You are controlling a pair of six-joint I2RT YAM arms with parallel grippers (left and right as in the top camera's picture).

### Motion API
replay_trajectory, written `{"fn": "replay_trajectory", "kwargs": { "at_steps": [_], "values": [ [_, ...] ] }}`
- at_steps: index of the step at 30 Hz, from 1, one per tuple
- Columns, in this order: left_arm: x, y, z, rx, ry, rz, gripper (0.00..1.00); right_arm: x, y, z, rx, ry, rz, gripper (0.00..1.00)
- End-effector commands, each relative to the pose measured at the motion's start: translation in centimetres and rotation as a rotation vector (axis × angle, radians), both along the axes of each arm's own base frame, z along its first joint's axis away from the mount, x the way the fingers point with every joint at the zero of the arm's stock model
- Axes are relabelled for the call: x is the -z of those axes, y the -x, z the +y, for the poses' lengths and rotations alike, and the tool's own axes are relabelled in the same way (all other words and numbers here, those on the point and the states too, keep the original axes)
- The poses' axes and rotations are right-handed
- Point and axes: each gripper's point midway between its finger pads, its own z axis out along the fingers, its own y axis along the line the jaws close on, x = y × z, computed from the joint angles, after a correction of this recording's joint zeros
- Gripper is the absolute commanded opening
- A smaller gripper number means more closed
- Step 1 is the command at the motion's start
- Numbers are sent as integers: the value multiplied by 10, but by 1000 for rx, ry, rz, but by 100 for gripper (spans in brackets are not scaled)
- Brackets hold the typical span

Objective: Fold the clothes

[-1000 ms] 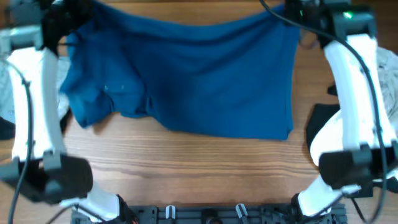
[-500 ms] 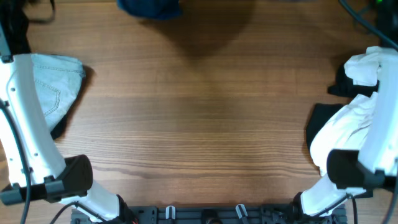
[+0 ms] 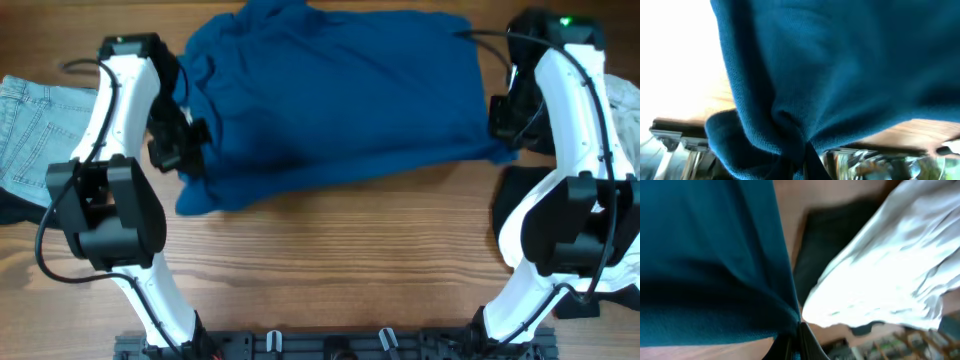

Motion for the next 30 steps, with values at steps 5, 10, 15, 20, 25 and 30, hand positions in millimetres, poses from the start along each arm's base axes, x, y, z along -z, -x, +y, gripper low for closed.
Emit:
{"fn": "replay_trajectory", "kwargs": {
  "at_steps": [5, 10, 15, 20, 25, 30],
  "values": [
    [9, 75, 20, -35, -147, 36, 4, 33, 79, -11, 181, -70, -7, 4],
    [-37, 108, 18, -136, -187, -191, 4, 16, 111, -17, 248, -52, -120, 4],
    [-66, 97, 18, -180, -190, -436, 4, 11, 97, -1, 205, -155, -198, 4],
    [-55, 10, 24, -200, -185, -673, 4, 14, 29, 2, 111, -237, -436, 4],
    [-10, -48, 22, -204, -149, -692, 4, 36, -6, -3, 76, -249, -486, 4],
    [32, -93, 6, -209, -37, -726, 6, 70, -47, 11, 4, -324, -529, 5]
  ]
}}
